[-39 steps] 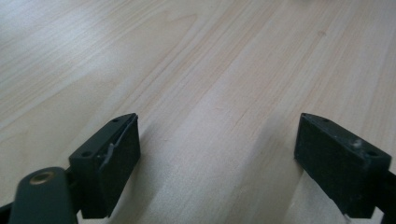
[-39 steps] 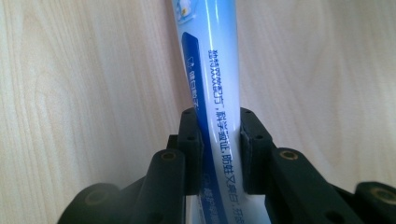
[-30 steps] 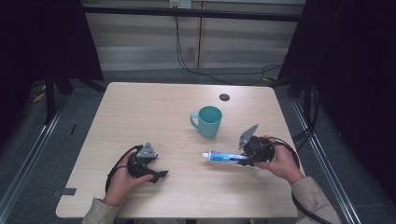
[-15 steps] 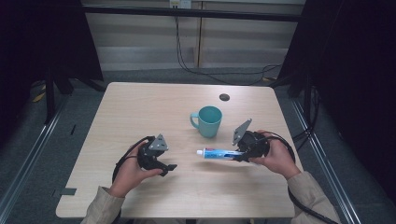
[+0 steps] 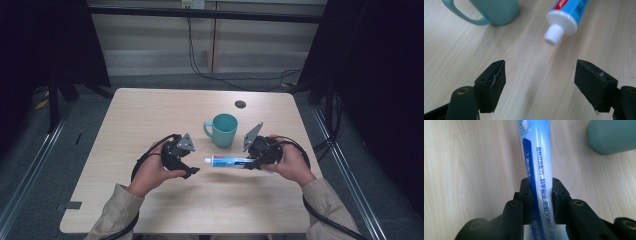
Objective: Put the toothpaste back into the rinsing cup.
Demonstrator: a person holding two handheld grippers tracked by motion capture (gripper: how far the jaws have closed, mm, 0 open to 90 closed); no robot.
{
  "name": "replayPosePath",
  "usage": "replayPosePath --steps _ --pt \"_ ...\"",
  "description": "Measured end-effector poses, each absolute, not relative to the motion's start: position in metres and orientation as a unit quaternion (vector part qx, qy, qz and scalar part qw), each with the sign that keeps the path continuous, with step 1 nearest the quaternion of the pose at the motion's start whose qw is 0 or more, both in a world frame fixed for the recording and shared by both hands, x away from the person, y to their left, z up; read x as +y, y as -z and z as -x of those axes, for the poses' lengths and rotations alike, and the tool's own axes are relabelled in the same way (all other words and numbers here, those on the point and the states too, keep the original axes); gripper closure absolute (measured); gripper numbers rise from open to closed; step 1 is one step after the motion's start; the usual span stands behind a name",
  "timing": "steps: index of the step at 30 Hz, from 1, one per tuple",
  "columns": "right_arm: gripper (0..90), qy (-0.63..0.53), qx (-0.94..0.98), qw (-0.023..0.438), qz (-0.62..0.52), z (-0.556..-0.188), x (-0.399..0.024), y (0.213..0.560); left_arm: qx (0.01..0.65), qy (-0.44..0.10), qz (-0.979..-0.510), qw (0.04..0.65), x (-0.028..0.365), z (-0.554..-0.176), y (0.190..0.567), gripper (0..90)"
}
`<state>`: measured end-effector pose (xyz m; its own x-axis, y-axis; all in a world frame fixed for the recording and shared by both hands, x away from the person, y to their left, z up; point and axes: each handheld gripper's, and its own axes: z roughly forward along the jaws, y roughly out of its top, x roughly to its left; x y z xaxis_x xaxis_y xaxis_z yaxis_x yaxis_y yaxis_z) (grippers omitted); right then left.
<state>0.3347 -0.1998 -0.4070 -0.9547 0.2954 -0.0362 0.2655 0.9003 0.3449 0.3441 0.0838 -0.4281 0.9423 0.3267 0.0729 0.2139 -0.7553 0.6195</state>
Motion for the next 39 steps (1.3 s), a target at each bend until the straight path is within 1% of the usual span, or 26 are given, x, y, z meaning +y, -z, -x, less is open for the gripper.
replayPosePath --steps 7,15,23,30,32,34,35,37,39 --pt "74.2 -0.179 0.973 0.048 -0.136 -0.341 -0.19 0.404 0.127 -0.091 -0.932 0.329 0.069 -0.347 0.416 26.6" --pt "74.1 -0.173 0.976 0.047 -0.122 -0.344 -0.178 0.406 0.111 -0.092 -0.937 0.317 0.056 -0.35 0.41 27.2" --pt "74.1 -0.18 0.976 0.047 -0.114 -0.343 -0.171 0.408 0.09 -0.085 -0.945 0.302 0.046 -0.348 0.415 29.0" --pt "74.6 -0.192 0.974 0.055 -0.106 -0.342 -0.164 0.401 0.068 -0.08 -0.951 0.292 0.035 -0.346 0.422 29.1" --pt "74.6 -0.201 0.973 0.056 -0.1 -0.342 -0.163 0.399 0.06 -0.084 -0.954 0.283 0.032 -0.346 0.424 31.2" --pt "74.6 -0.205 0.972 0.056 -0.1 -0.341 -0.161 0.396 0.053 -0.083 -0.954 0.282 0.03 -0.346 0.426 37.0" --pt "74.6 -0.205 0.972 0.055 -0.102 -0.34 -0.161 0.395 0.048 -0.085 -0.956 0.277 0.03 -0.346 0.426 37.5" --pt "74.5 -0.207 0.972 0.059 -0.097 -0.34 -0.16 0.393 0.044 -0.083 -0.958 0.271 0.03 -0.347 0.427 43.1" --pt "74.6 -0.205 0.973 0.059 -0.093 -0.34 -0.158 0.393 0.046 -0.08 -0.96 0.265 0.029 -0.347 0.429 44.9"
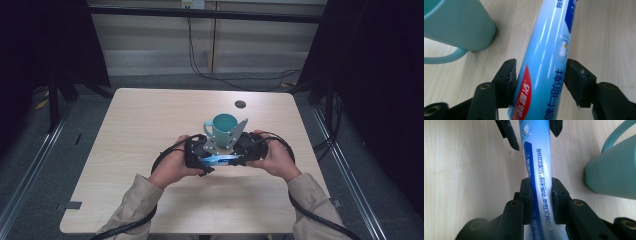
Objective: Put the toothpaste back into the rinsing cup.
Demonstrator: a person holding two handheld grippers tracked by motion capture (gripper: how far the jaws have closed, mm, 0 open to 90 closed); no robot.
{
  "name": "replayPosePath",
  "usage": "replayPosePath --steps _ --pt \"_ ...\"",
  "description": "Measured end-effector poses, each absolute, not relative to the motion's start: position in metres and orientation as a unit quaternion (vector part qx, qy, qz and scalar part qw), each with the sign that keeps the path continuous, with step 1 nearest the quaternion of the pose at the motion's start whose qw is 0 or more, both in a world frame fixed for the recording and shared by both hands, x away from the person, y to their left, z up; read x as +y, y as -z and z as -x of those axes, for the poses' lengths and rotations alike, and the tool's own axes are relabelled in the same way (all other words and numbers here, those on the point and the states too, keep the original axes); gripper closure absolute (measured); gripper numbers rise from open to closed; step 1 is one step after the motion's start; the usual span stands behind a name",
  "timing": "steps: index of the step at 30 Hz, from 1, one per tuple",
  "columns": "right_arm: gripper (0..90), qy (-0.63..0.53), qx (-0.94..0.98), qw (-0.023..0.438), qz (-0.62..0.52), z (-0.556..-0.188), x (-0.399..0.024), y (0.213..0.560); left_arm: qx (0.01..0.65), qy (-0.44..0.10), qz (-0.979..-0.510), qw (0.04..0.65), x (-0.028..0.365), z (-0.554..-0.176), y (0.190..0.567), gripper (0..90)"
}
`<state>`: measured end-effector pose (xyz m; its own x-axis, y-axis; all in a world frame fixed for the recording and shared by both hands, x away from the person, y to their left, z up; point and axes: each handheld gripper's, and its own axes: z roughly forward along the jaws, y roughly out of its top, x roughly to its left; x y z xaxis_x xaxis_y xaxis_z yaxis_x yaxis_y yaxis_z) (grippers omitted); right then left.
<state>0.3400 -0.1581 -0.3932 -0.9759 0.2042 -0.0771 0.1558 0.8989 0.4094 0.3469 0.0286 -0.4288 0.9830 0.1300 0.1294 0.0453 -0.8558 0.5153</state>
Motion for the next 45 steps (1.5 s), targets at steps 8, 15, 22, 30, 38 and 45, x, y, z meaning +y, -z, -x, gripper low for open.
replayPosePath --steps 8,15,22,30,38,45 --pt "74.5 -0.204 0.974 0.056 -0.075 -0.338 -0.154 0.397 0.032 -0.072 -0.968 0.24 0.028 -0.346 0.432 53.2" --pt "73.8 -0.204 0.976 0.057 -0.051 -0.336 -0.148 0.396 0.04 -0.054 -0.975 0.214 0.026 -0.343 0.434 58.8" --pt "66.1 -0.225 0.972 0.049 -0.041 -0.334 -0.149 0.399 0.064 -0.022 -0.979 0.194 0.029 -0.34 0.429 68.6" --pt "40.1 -0.272 0.958 0.068 -0.065 -0.335 -0.155 0.391 0.079 -0.013 -0.977 0.199 0.037 -0.341 0.435 72.1" --pt "25.5 -0.303 0.942 0.089 -0.116 -0.339 -0.173 0.388 0.105 -0.024 -0.972 0.207 0.047 -0.344 0.43 72.3" --pt "20.5 -0.326 0.925 0.106 -0.163 -0.342 -0.193 0.384 0.132 -0.026 -0.968 0.213 0.059 -0.348 0.43 72.3"
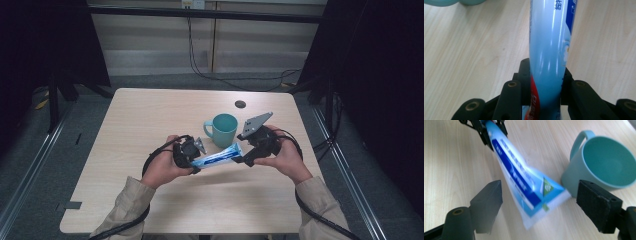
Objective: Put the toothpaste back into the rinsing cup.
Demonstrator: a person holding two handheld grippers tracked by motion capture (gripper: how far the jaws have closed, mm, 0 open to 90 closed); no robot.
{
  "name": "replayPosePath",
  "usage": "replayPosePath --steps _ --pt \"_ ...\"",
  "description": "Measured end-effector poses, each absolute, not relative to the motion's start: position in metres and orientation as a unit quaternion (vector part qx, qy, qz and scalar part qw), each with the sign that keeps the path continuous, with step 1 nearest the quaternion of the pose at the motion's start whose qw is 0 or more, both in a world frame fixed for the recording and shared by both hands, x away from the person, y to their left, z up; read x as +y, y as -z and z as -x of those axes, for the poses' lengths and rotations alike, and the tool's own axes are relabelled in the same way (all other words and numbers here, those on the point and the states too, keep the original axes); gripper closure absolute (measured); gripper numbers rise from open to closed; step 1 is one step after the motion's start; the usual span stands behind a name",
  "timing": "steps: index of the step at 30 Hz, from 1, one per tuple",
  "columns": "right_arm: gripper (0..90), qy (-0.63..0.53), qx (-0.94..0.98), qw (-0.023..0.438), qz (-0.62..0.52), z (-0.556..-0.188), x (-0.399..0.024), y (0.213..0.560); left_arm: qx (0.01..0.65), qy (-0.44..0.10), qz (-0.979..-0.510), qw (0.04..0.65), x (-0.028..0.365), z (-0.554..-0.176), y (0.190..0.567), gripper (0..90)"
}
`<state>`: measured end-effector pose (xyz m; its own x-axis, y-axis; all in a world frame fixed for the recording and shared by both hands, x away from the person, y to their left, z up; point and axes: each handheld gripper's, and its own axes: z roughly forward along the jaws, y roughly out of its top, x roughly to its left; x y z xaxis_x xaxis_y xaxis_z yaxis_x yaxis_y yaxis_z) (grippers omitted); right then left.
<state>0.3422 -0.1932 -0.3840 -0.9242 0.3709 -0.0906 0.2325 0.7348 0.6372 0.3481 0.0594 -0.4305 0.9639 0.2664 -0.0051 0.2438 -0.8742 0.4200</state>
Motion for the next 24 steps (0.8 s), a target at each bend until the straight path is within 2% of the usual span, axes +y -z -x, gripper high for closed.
replayPosePath --steps 18,24 --pt "21.4 -0.355 0.9 0.103 -0.232 -0.341 -0.22 0.398 0.173 -0.017 -0.953 0.246 0.082 -0.356 0.425 72.3" --pt "22.4 -0.38 0.884 0.082 -0.261 -0.341 -0.227 0.407 0.178 -0.014 -0.951 0.252 0.083 -0.358 0.423 72.3"
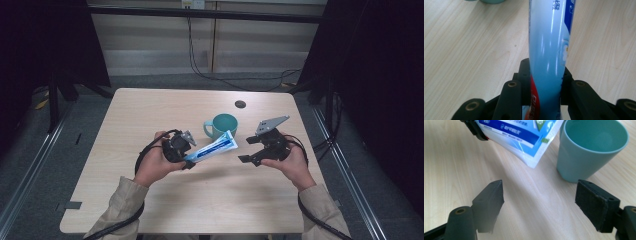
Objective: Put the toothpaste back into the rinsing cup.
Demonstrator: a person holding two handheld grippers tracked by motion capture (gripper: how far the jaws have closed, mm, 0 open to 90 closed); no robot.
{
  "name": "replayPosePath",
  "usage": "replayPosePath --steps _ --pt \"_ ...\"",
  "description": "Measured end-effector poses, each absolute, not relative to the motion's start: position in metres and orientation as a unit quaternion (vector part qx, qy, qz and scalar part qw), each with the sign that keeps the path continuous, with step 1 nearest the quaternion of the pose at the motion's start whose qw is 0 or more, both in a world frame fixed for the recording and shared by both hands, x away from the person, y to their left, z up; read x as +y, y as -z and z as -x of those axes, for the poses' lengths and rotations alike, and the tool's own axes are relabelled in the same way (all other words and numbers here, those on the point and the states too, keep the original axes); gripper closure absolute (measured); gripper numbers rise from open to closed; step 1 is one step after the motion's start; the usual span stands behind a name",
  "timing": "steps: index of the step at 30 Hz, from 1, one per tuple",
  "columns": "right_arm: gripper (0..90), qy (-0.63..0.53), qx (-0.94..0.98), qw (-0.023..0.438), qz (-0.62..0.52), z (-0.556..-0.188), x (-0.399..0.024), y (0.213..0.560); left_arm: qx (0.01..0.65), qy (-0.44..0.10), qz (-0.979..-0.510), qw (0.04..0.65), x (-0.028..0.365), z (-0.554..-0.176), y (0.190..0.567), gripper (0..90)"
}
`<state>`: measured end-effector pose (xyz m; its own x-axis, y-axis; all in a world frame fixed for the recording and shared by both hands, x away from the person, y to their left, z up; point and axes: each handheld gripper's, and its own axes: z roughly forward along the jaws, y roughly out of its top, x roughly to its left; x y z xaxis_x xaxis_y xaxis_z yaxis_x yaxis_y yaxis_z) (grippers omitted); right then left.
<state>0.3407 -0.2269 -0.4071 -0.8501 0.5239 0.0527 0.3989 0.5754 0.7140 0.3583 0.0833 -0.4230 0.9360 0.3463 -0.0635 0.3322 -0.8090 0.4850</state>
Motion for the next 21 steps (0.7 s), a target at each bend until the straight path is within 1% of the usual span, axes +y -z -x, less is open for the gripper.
replayPosePath --steps 8,16,21 --pt "23.7 -0.392 0.874 0.073 -0.278 -0.34 -0.223 0.418 0.19 -0.017 -0.946 0.263 0.081 -0.36 0.424 72.3" --pt "27.3 -0.398 0.867 0.081 -0.287 -0.338 -0.218 0.419 0.208 -0.017 -0.937 0.281 0.079 -0.359 0.423 72.3" --pt "29.2 -0.411 0.856 0.076 -0.303 -0.338 -0.215 0.42 0.212 -0.02 -0.933 0.29 0.078 -0.36 0.423 72.3"
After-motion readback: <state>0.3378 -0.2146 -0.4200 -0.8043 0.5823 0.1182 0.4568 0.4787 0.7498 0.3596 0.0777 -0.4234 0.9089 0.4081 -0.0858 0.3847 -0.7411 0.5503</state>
